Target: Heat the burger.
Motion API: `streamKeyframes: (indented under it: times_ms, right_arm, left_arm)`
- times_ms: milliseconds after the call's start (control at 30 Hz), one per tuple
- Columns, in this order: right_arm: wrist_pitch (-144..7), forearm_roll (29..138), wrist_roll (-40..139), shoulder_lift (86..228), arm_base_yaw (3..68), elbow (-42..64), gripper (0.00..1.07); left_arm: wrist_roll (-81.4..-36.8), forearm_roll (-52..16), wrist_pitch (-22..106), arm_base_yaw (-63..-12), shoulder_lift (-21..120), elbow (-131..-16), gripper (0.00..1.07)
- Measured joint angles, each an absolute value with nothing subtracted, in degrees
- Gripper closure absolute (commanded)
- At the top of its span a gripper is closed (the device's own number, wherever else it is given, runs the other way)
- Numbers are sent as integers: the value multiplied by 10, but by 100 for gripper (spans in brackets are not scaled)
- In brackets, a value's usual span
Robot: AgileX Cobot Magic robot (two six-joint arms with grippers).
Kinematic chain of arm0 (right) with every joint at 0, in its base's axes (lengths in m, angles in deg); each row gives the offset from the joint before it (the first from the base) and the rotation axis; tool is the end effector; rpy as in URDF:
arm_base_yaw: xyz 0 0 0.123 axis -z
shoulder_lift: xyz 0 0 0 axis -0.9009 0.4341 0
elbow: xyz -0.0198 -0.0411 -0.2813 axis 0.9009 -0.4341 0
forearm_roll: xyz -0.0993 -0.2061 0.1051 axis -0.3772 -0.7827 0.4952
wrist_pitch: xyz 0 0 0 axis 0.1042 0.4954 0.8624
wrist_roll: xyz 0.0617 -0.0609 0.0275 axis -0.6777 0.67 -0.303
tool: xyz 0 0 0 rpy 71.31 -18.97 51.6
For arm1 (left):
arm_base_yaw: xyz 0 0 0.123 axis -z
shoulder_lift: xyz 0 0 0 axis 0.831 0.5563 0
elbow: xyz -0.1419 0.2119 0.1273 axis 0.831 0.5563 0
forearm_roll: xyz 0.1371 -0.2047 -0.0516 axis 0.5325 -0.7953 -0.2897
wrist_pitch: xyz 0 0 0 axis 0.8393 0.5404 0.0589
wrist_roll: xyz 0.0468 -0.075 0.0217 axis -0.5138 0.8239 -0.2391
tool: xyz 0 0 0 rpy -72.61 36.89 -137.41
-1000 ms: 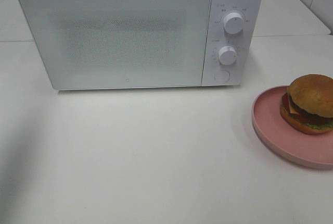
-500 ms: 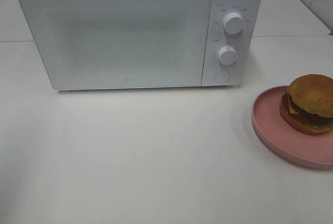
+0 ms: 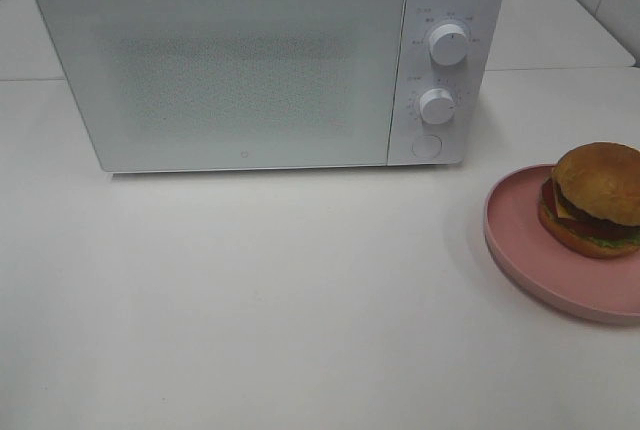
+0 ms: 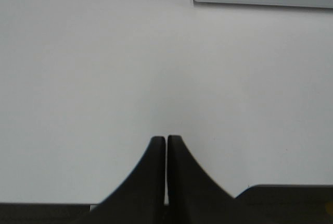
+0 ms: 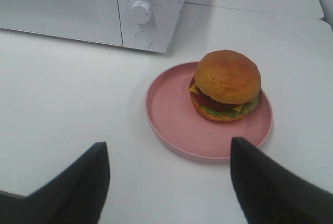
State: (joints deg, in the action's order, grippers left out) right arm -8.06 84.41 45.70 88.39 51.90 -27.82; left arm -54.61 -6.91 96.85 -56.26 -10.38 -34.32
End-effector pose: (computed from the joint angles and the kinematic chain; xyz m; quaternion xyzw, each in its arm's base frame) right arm -0.0038 0.0010 0.2838 -0.0942 0.8288 0.0686 0.5472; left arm 0.0090 -0.0049 0.2826 -0.0048 0.8994 -0.0318 0.4359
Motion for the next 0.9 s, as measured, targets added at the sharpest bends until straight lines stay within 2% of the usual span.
streamKeyframes:
  times_ms: [100, 233, 333, 900]
  right_arm:
    - [-81, 844, 457, 884, 547, -278, 46]
    - [-81, 844, 457, 884, 618, -278, 46]
    - [-81, 844, 457, 884, 652, -278, 46]
    - [-81, 844, 457, 884, 667, -278, 46]
  left_arm:
    - [-549, -74, 961, -563, -133, -342, 106]
    - [-586, -75, 934, -563, -162, -332, 106]
    - [-597, -75, 914, -563, -165, -320, 106]
    - [-598, -76, 905, -563, -165, -317, 106]
